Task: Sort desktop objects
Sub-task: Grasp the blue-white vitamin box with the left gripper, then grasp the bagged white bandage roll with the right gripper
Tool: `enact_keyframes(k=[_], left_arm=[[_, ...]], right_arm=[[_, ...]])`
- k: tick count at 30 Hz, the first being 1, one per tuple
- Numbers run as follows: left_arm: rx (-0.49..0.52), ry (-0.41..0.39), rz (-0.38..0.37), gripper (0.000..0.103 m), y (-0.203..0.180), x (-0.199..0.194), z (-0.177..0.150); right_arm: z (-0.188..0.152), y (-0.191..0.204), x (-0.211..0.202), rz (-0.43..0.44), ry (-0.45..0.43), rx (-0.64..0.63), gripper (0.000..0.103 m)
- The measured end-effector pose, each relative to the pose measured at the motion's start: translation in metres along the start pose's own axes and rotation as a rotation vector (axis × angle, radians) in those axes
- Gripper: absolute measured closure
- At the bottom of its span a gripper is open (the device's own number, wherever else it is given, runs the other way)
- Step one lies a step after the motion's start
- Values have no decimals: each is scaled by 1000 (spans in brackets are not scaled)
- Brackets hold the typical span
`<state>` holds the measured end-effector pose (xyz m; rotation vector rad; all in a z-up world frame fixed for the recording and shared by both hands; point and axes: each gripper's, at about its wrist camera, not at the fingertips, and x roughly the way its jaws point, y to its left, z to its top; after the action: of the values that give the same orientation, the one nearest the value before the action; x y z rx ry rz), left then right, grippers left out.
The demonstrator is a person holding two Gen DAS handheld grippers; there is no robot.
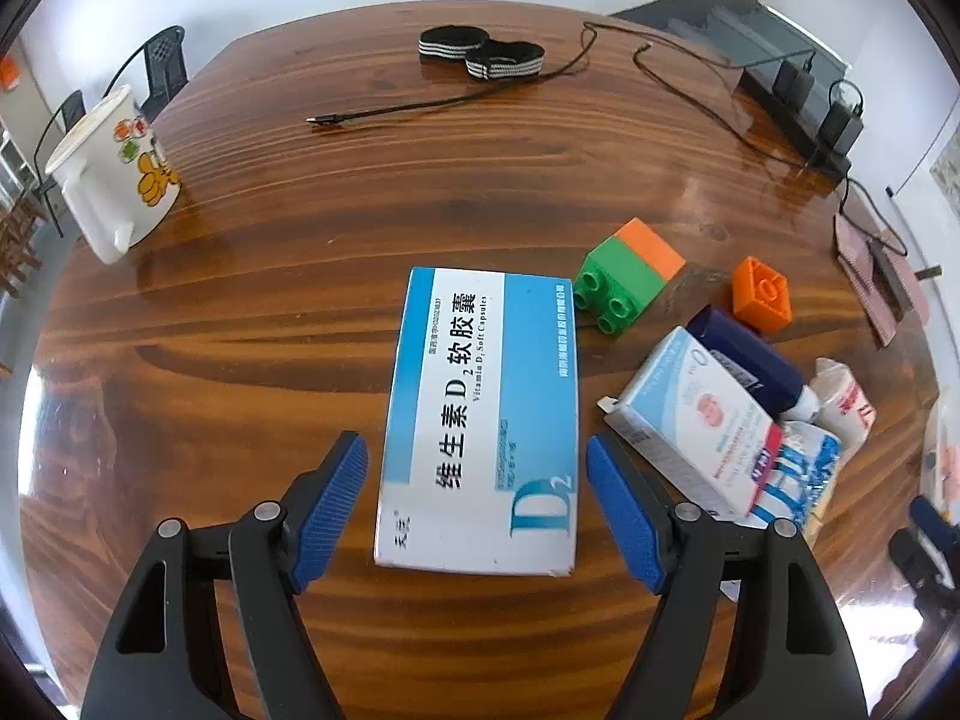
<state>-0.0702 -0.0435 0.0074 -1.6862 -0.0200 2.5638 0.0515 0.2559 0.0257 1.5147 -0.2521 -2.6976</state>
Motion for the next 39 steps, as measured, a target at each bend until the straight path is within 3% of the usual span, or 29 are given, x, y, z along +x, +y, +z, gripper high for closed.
enact_keyframes(k=[10,13,27,35,39], left_arm=[[27,1,26,25,1,17,4],[33,-16,25,34,3,16,5],[-6,-16,16,35,8,7,-5],[-35,-12,16,35,8,-3,-15],[-35,-5,10,35,2,-6,-22]], right_arm=[[18,12,16,10,-4,-21,23],[25,14,23,11,-4,-25,23],[58,35,54,47,-7,-132,24],[61,37,74,65,52,-154,38],[59,38,71,66,51,-172,51]])
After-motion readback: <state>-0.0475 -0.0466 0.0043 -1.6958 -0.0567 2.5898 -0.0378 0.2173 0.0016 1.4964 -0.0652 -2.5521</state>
